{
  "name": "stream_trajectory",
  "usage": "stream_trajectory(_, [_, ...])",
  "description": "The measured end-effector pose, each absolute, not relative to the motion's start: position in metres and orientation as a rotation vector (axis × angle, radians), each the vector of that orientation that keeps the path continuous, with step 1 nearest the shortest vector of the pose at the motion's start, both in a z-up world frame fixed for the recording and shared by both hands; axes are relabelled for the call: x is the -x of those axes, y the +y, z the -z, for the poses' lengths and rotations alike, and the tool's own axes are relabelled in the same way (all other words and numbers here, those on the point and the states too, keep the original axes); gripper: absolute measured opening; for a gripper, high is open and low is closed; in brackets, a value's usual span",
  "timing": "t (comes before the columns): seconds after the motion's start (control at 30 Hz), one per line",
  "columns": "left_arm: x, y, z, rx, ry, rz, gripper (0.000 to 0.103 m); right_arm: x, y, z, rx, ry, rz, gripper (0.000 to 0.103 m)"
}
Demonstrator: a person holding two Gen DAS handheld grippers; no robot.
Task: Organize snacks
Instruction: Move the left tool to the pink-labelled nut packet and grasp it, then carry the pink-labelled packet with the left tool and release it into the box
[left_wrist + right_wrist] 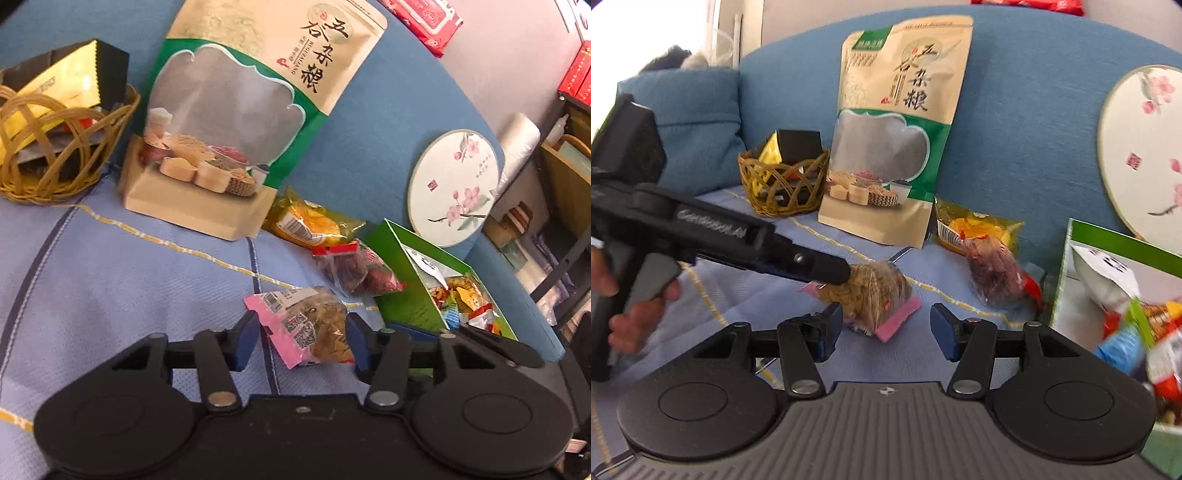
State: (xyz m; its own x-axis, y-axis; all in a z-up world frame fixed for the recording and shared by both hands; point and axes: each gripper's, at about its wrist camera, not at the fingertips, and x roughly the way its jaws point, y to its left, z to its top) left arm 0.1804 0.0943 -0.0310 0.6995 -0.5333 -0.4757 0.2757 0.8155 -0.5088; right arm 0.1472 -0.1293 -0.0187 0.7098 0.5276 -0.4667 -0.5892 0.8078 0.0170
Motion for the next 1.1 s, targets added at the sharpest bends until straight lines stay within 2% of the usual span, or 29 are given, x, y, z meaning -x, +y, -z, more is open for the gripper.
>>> stream_trajectory(0.03, [-0.182, 0.094, 0.032, 0.426, 0.656, 0.471, 0.047, -0.149, -0.127, 0.021, 0.155, 0.469, -0.617, 0.078])
stream_trajectory(0.1, [-0.186, 0.093, 0.037, 0.426, 0.664, 0.465, 0.046, -0.155, -0.124, 0.026, 0.157, 0.473, -0.614, 0.076])
stream_trajectory(0.13, [-0.191, 0.091, 0.041, 0.431, 0.677, 0.467, 0.046, -0.159, -0.123, 0.030, 0.147, 0.488, -0.619, 0.062])
stream_trajectory(0.17, [-0.193, 0.090, 0.044, 0.430, 0.688, 0.471, 0.042, -0.162, -0.121, 0.033, 0.146, 0.503, -0.628, 0.040])
stream_trajectory(0.2, [-0.195, 0.089, 0.047, 0.422, 0.701, 0.480, 0.035, -0.163, -0.119, 0.038, 0.154, 0.514, -0.622, 0.035])
stream_trajectory(0.27, [-0.194, 0.087, 0.052, 0.414, 0.718, 0.496, 0.034, -0.161, -0.122, 0.040, 0.145, 0.518, -0.628, 0.026])
stream_trajectory(0.33, [-0.189, 0.083, 0.052, 0.409, 0.732, 0.508, 0.033, -0.156, -0.124, 0.036, 0.135, 0.517, -0.625, 0.023])
stream_trajectory(0.5, [-0.169, 0.070, 0.044, 0.357, 0.710, 0.522, 0.033, -0.134, -0.127, 0.030, 0.171, 0.505, -0.598, 0.021])
stream_trajectory(0.57, [-0.165, 0.069, 0.045, 0.373, 0.722, 0.522, 0.041, -0.127, -0.132, 0.028, 0.174, 0.505, -0.593, 0.016])
stream_trajectory(0.63, [-0.160, 0.070, 0.044, 0.384, 0.734, 0.533, 0.041, -0.121, -0.137, 0.026, 0.161, 0.517, -0.582, 0.014])
stream_trajectory(0.67, [-0.157, 0.070, 0.043, 0.389, 0.738, 0.539, 0.048, -0.117, -0.140, 0.026, 0.143, 0.529, -0.575, 0.014])
stream_trajectory(0.73, [-0.147, 0.071, 0.040, 0.390, 0.712, 0.525, 0.074, -0.105, -0.146, 0.028, 0.102, 0.553, -0.574, 0.015])
stream_trajectory(0.77, [-0.141, 0.072, 0.039, 0.396, 0.692, 0.502, 0.103, -0.100, -0.147, 0.030, 0.100, 0.553, -0.576, 0.017])
stream_trajectory(0.8, [-0.136, 0.072, 0.039, 0.409, 0.672, 0.485, 0.103, -0.096, -0.148, 0.031, 0.107, 0.549, -0.580, 0.018])
stream_trajectory(0.87, [-0.131, 0.072, 0.039, 0.420, 0.654, 0.470, 0.103, -0.091, -0.146, 0.034, 0.117, 0.538, -0.581, 0.029])
stream_trajectory(0.97, [-0.132, 0.067, 0.039, 0.382, 0.653, 0.475, 0.103, -0.092, -0.142, 0.032, 0.129, 0.517, -0.563, 0.036])
stream_trajectory(1.0, [-0.132, 0.066, 0.040, 0.368, 0.655, 0.481, 0.094, -0.092, -0.141, 0.032, 0.127, 0.510, -0.565, 0.037])
stream_trajectory(1.1, [-0.133, 0.065, 0.043, 0.347, 0.659, 0.484, 0.086, -0.090, -0.140, 0.032, 0.145, 0.492, -0.560, 0.040])
